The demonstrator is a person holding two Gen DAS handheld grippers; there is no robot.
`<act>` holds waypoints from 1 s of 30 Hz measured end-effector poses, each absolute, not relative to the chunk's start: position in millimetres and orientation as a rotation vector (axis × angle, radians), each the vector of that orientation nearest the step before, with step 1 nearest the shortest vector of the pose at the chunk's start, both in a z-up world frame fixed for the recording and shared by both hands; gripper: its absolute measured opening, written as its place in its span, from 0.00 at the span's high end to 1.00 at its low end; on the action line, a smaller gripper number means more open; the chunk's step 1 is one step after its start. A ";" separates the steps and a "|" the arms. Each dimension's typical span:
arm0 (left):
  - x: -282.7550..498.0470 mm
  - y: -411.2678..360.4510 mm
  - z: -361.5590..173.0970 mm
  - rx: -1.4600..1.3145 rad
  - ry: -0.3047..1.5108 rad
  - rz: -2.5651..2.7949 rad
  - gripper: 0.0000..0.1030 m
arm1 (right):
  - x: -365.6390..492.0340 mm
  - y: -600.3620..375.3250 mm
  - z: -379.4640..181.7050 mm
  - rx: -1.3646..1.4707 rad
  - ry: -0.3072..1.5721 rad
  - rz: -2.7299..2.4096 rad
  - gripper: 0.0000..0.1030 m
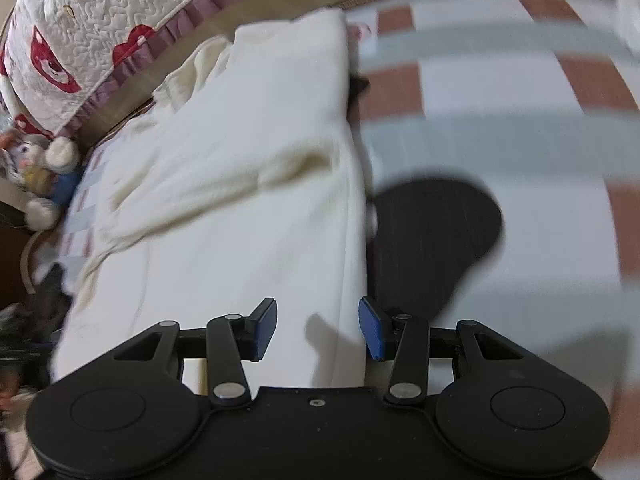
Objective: Fold clothes
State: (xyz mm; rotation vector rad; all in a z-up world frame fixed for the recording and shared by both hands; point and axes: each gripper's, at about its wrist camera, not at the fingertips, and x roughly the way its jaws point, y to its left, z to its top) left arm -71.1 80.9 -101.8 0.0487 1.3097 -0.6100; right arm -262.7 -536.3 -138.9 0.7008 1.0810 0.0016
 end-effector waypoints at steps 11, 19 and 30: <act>-90.7 80.3 -122.9 -0.003 1.447 -0.710 0.43 | -365.5 -510.2 -124.4 0.890 1.170 0.031 0.45; -102.7 76.6 -129.6 0.036 1.477 -0.727 0.37 | -384.6 -485.8 -134.8 1.005 1.049 0.133 0.73; -117.2 66.2 -112.5 0.115 1.349 -0.775 0.89 | -366.7 -483.9 -100.8 0.863 0.915 0.212 0.88</act>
